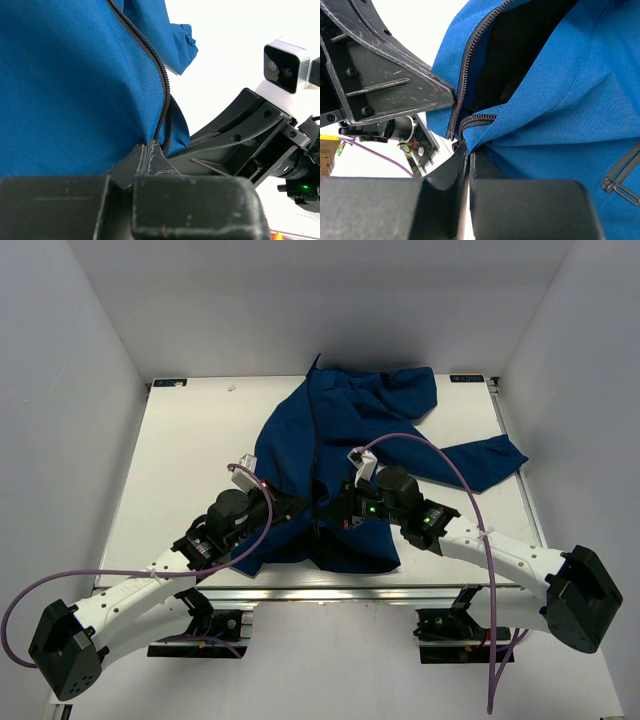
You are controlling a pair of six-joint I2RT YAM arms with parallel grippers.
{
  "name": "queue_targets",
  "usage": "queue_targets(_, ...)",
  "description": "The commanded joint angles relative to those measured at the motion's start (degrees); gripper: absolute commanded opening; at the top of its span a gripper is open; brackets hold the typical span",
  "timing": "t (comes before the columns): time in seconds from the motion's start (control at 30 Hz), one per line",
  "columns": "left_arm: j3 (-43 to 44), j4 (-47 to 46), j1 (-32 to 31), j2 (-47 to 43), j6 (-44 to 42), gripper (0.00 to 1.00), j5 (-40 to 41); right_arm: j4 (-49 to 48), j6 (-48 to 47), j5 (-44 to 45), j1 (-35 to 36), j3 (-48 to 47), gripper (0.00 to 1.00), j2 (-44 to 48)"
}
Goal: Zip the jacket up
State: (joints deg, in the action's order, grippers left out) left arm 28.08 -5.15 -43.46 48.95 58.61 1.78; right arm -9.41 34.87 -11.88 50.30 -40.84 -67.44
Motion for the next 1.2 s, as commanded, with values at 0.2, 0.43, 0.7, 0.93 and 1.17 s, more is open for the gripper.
queue_targets(0.2,-0.4,-0.9,-0.1,-0.7,1.0,0.0,1.2,-4.3,1.2,2.7,0.8,-2.8,0.0,0.8)
queue_targets(0.43,-0.7,-0.1,-0.3,-0.5,1.7,0.0,2.5,-4.9,1.8,2.4,1.2,-3.7,0.0,0.4)
queue_targets(0.7,-0.7,0.3,-0.6,-0.6,2.5,0.0,3.5,-4.7,2.0,2.5,1.6,-3.7,0.0,0.0)
queue_targets(0.93,-0.5,1.5,-0.9,-1.4,2.9,0.0,4.8,-0.8,2.7,7.7,1.7,-4.2,0.0,0.1)
queue_targets(1.17,-0.4,1.5,-1.0,-1.2,3.0,0.0,5.1,0.5,3.0,8.9,2.3,-4.7,0.0,0.0)
